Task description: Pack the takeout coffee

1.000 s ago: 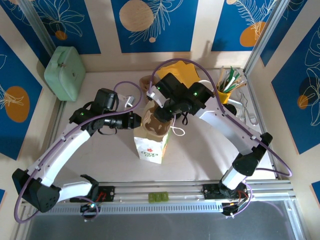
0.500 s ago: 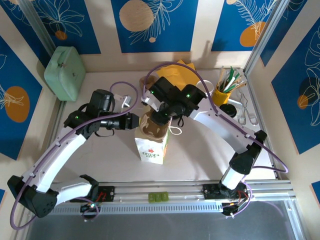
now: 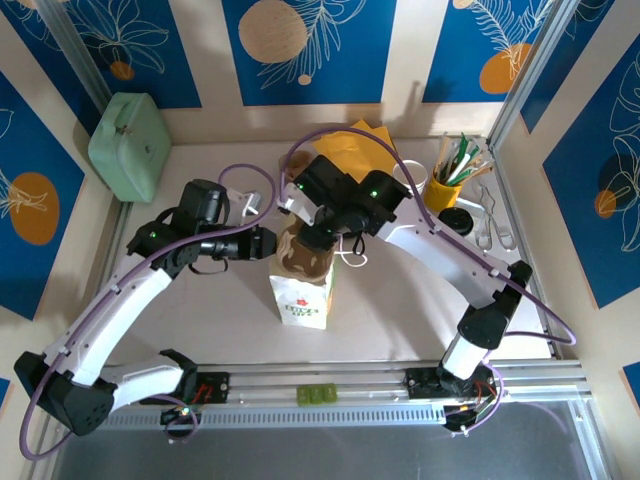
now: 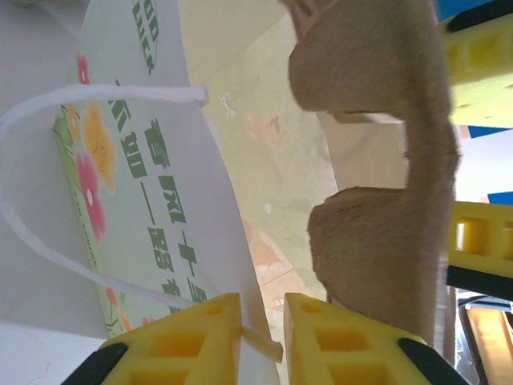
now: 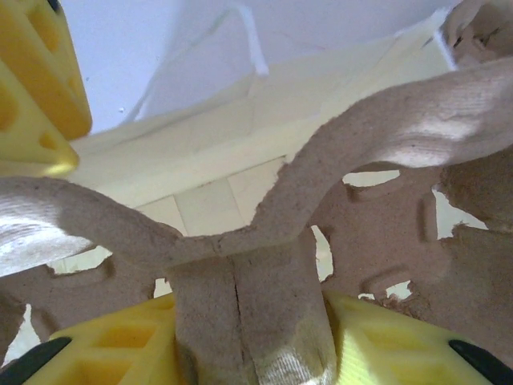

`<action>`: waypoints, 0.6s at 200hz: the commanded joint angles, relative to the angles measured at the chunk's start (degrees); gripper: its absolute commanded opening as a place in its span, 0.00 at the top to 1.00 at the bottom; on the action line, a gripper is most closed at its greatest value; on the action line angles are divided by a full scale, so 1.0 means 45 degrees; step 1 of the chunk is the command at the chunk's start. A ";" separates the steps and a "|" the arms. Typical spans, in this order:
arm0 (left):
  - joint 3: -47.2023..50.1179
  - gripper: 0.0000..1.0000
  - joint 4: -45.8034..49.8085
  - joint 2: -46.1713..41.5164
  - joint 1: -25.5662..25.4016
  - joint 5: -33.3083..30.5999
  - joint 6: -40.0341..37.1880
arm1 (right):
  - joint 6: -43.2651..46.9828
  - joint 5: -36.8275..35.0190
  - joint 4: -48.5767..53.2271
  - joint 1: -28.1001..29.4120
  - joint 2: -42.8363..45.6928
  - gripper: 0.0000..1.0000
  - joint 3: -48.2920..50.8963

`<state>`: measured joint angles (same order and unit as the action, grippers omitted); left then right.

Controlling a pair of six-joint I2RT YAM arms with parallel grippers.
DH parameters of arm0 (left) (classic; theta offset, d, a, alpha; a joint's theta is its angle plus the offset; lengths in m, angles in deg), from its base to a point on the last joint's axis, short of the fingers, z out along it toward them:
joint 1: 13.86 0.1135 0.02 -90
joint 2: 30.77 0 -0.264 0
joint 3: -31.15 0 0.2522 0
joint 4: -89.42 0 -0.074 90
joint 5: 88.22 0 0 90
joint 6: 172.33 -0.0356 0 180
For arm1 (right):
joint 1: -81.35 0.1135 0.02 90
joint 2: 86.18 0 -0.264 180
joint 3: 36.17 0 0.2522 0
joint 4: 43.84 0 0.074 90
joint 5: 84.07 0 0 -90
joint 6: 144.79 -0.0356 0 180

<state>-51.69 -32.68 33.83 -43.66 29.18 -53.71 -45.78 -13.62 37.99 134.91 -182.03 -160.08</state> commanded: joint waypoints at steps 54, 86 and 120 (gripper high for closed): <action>-0.0367 0.79 0.0066 -0.0176 0.0035 0.0005 0.0140 | 0.0164 -0.0454 -0.0640 -0.0320 0.0042 0.58 -0.0299; -0.0349 0.78 0.0152 -0.0273 0.0043 -0.0072 0.0153 | 0.0122 -0.0612 -0.0787 -0.0254 -0.0080 0.58 0.0142; -0.0278 0.78 0.0131 -0.0328 0.0041 -0.0034 0.0191 | 0.0227 -0.0790 -0.0890 -0.0074 -0.0093 0.58 0.0712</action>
<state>-51.69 -32.64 33.68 -43.66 29.16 -53.42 -45.76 -15.98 34.45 133.84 -182.03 -158.42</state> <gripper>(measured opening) 0.217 0.421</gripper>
